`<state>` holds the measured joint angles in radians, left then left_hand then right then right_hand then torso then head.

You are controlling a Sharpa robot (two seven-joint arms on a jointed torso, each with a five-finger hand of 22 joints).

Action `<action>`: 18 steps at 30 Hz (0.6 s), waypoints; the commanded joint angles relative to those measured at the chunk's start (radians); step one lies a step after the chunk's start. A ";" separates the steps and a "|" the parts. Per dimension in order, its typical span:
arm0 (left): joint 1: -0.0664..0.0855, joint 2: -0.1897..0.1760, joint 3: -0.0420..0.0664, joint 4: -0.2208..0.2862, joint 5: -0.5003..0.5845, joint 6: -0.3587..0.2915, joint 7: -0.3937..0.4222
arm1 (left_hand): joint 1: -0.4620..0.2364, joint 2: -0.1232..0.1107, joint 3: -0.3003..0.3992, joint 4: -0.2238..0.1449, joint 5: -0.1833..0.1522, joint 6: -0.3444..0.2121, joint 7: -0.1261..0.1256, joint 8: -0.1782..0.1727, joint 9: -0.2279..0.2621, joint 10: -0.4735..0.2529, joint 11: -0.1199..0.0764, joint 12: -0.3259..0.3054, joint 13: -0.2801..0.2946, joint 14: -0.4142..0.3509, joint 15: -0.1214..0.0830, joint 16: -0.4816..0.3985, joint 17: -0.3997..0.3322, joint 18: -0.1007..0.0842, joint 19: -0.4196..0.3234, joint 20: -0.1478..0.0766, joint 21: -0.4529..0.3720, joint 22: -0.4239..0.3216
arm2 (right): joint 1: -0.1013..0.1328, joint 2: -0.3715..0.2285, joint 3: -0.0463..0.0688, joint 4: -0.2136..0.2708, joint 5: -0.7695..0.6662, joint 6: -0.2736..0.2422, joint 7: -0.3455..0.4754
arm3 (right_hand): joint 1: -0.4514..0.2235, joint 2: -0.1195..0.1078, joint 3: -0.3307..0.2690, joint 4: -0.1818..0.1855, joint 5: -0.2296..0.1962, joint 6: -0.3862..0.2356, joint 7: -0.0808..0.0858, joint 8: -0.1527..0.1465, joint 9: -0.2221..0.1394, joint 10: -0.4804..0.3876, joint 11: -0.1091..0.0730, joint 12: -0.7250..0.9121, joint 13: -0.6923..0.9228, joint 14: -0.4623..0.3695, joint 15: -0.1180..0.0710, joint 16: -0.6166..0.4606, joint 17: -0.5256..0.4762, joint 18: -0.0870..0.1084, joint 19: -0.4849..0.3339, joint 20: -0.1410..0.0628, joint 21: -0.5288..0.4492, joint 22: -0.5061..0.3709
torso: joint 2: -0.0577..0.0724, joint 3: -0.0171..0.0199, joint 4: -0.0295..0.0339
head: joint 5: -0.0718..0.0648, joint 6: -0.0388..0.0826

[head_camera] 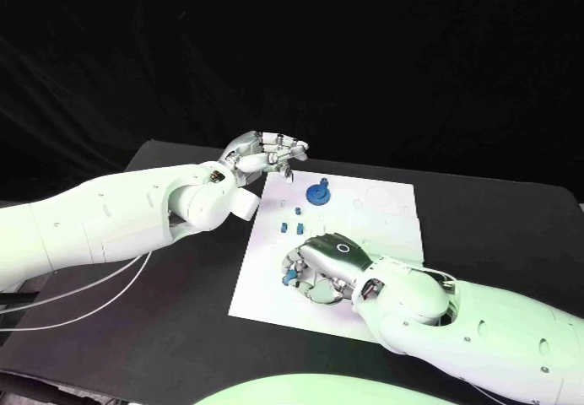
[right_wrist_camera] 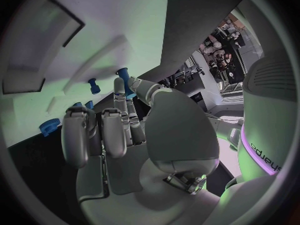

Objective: Assemble the parts on the task board

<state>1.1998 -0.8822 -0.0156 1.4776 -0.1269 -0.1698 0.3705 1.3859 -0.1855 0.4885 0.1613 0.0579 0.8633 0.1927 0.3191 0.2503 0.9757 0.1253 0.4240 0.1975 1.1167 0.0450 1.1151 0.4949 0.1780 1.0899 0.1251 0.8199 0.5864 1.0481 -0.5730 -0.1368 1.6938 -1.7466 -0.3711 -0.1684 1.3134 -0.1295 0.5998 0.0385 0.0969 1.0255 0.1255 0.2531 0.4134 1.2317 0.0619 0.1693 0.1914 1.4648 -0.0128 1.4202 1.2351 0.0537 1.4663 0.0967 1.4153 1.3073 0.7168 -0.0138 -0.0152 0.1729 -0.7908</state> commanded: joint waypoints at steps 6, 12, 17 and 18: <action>0.001 0.000 0.000 0.001 0.006 0.019 0.003 | -0.007 -0.001 0.005 0.003 -0.002 -0.008 0.002 -0.001 0.001 -0.006 -0.003 0.005 0.001 -0.009 0.000 0.002 -0.001 0.007 0.003 0.006 -0.007 -0.001 | -0.002 0.000 -0.001 0.000 -0.059 0.030 -0.042 | -0.009 0.000 0.005 -0.001 0.004 0.005 0.001 0.023 0.040 -0.005 -0.002 -0.006 0.000 0.043 -0.002 0.003 0.003 -0.019 0.030 -0.007 0.001 0.202 | 0.000 -0.0008 0.0003 | 0.000 0.000; 0.001 0.000 0.000 0.001 0.006 0.019 0.002 | -0.007 -0.001 0.005 0.003 -0.002 -0.008 0.002 -0.001 0.001 -0.006 -0.003 0.005 0.001 -0.009 0.000 0.002 -0.001 0.007 0.003 0.006 -0.007 -0.001 | -0.003 0.001 -0.001 0.002 -0.063 0.050 -0.043 | -0.011 -0.002 0.004 -0.001 0.003 0.004 0.001 0.023 0.041 -0.004 -0.001 -0.007 0.000 0.043 -0.002 0.003 0.003 -0.019 0.030 -0.006 0.002 0.202 | 0.000 -0.0006 0.0003 | 0.000 -0.003; 0.001 0.000 0.000 0.001 0.006 0.017 0.002 | -0.007 -0.001 0.005 0.003 -0.002 -0.008 0.002 -0.001 0.001 -0.006 -0.003 0.005 0.001 -0.009 0.000 0.002 -0.001 0.007 0.003 0.006 -0.007 -0.001 | -0.002 0.008 -0.001 0.002 -0.063 0.069 -0.041 | -0.025 -0.016 -0.002 0.002 0.001 -0.006 0.005 0.018 0.042 -0.011 0.002 -0.016 0.000 0.042 0.000 0.002 0.001 -0.018 0.029 -0.005 0.000 0.202 | 0.000 -0.0016 0.0003 | 0.001 -0.004; 0.001 0.000 0.000 0.001 0.006 0.017 0.002 | -0.007 -0.001 0.005 0.003 -0.002 -0.008 0.002 -0.001 0.001 -0.006 -0.003 0.005 0.001 -0.009 0.000 0.002 -0.001 0.007 0.003 0.006 -0.007 -0.001 | -0.002 0.009 -0.001 0.002 -0.063 0.070 -0.041 | -0.032 -0.022 -0.006 0.005 0.002 -0.014 0.008 0.013 0.041 -0.015 0.005 -0.020 0.000 0.042 0.003 0.002 0.000 -0.018 0.029 -0.003 0.000 0.202 | 0.000 -0.0018 0.0001 | 0.001 -0.004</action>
<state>1.1998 -0.8833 -0.0158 1.4770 -0.1267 -0.1681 0.3682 1.3859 -0.1855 0.4885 0.1614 0.0579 0.8633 0.1927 0.3191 0.2502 0.9758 0.1253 0.4240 0.1972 1.1167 0.0450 1.1151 0.4950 0.1780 1.0899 0.1251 0.8199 0.5865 1.0480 -0.5655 -0.1357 1.6957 -1.7905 -0.3464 -0.1994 1.2908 -0.1522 0.5981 0.0401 0.0968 1.0173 0.1331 0.2687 0.4281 1.2244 0.0691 0.1519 0.1913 1.4648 -0.0128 1.4202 1.2359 0.0536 1.4663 0.0967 1.4153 1.3080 0.7169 -0.0146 -0.0147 0.1737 -0.7939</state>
